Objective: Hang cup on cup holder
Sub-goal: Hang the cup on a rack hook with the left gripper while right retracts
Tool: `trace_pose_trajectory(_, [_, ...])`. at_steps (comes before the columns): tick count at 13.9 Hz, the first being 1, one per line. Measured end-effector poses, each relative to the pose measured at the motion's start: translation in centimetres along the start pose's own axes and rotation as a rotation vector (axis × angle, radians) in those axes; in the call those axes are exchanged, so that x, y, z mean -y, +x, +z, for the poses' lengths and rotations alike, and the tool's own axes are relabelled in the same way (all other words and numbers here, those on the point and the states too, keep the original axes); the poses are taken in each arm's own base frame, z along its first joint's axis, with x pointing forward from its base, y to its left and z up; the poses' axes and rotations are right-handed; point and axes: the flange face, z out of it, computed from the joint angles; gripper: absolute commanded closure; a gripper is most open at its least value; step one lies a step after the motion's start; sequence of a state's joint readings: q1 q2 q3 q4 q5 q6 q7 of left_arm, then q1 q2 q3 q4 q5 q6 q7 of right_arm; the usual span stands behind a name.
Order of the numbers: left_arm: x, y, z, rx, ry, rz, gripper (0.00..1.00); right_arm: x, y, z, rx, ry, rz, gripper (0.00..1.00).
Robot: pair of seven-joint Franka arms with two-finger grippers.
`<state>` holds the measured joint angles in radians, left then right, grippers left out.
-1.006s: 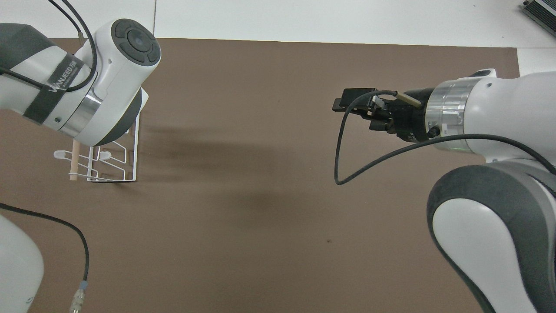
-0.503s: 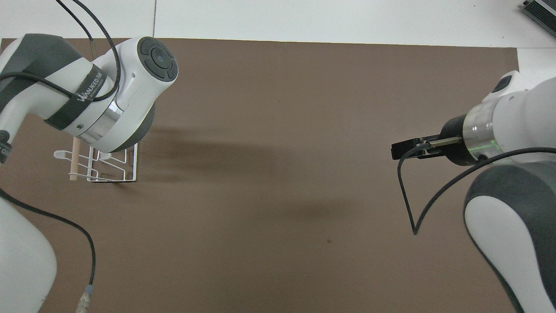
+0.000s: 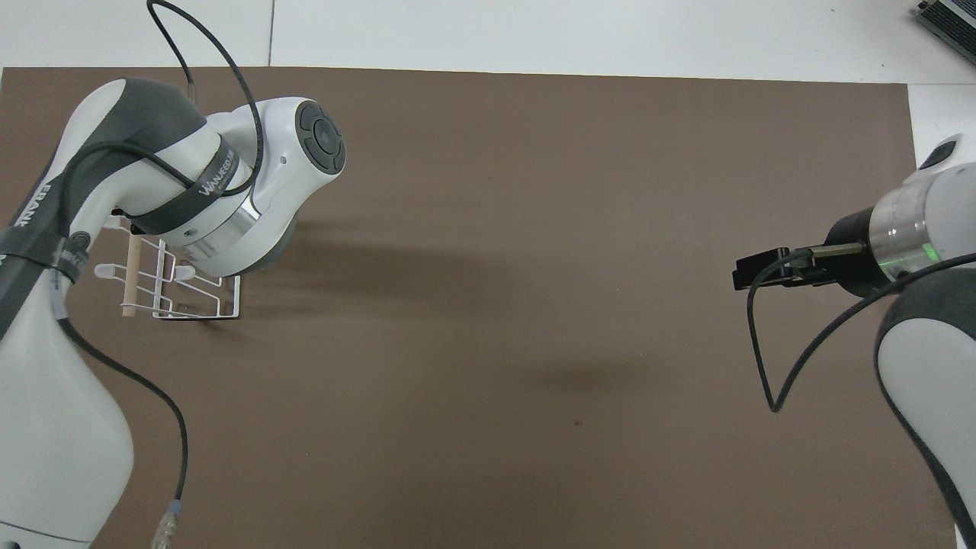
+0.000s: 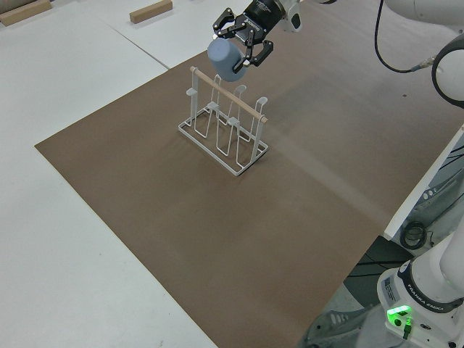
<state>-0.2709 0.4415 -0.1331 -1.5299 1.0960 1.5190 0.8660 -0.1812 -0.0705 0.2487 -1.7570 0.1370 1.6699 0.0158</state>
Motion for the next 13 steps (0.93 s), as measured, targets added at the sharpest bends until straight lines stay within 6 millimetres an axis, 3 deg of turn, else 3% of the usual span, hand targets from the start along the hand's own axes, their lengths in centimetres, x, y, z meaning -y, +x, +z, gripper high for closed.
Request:
trace_pose_trajectory(1, [0.0,0.3,0.1,0.005,0.004,0.005,1.00,-0.2,0.0,0.0,-0.001,0.000,0.004,0.00])
trace_pose_trajectory(3, [0.2,0.5,0.0,0.001,0.018,0.007,0.68,-0.9,0.1,-0.1,-0.006,0.000,0.017,0.00])
trace_pose_trajectory(4, [0.2,0.6,0.0,-0.001,0.021,0.007,0.59,-1.3,0.1,-0.2,-0.007,0.000,0.024,0.00])
trace_pose_trajectory(5, [0.2,0.6,0.0,-0.001,0.021,0.007,0.39,-2.0,0.1,-0.3,-0.008,-0.001,0.033,0.00])
trace_pose_trajectory(6, [0.2,0.6,-0.1,-0.003,0.023,0.007,0.10,-3.2,0.2,-0.4,-0.014,-0.003,0.024,0.00])
trace_pose_trajectory(7, [0.3,0.6,-0.1,-0.007,0.029,0.007,0.00,-4.7,0.3,-0.7,-0.030,-0.010,-0.008,0.00])
trace_pose_trajectory(10, [0.5,0.8,-0.3,-0.022,0.045,0.005,0.00,-8.5,0.5,-1.4,-0.066,-0.077,-0.111,0.00])
trace_pose_trajectory(13, [0.5,0.7,-0.2,-0.024,0.047,0.002,0.00,-8.1,0.6,-1.4,-0.063,-0.085,-0.132,0.00])
